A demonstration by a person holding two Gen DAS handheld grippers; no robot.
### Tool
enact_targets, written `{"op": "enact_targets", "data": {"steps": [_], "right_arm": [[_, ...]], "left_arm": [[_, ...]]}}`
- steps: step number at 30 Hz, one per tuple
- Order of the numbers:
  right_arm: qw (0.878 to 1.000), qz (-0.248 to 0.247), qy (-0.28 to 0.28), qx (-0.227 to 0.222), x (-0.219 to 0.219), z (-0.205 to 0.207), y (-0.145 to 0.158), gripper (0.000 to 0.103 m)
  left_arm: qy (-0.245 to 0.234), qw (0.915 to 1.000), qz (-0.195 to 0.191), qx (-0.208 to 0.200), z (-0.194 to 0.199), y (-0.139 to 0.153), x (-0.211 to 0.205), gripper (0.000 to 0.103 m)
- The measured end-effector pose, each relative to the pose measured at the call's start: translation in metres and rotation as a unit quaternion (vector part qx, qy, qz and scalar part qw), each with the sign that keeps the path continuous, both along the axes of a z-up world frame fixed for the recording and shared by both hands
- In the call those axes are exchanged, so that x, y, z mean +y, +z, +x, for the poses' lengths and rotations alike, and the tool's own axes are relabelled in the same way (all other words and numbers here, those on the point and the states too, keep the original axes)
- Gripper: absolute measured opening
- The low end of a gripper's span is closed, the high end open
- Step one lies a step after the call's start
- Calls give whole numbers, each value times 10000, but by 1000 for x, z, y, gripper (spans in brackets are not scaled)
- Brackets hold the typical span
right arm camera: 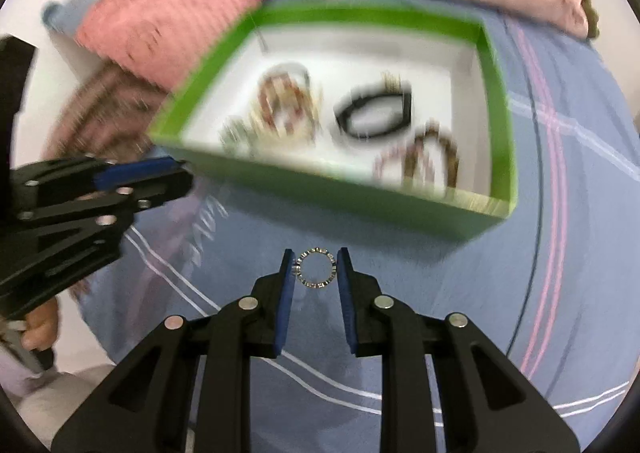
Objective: Organize jewelry
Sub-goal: 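Carry both rings into the green box and open both tools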
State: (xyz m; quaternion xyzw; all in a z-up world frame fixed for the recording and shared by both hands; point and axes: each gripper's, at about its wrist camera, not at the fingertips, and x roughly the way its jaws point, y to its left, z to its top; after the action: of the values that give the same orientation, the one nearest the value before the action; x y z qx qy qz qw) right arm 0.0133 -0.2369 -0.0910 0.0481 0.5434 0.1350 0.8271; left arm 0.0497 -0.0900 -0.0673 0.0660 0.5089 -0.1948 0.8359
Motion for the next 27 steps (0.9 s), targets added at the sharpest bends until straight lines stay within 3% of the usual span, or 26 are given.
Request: {"op": "enact_targets", "data": {"steps": [4,8,16,27], "right_arm": [[9985,61,-52,-541,-8,18,45,23],[9971,-64,-202,-737,-18,40,59,23],[9994,-50,-326,-135,-19,75,3,23],[9989,-205,-348,236,-18,85,-27,23]], "left_arm": [[110,9995,-11,-305,25,25,3,19],[156,9992,3,-355,46,29,4,19],[198,9997,103,121,74,-12,-8,19],[118,9987,280,401,80,-41,-16,19]]}}
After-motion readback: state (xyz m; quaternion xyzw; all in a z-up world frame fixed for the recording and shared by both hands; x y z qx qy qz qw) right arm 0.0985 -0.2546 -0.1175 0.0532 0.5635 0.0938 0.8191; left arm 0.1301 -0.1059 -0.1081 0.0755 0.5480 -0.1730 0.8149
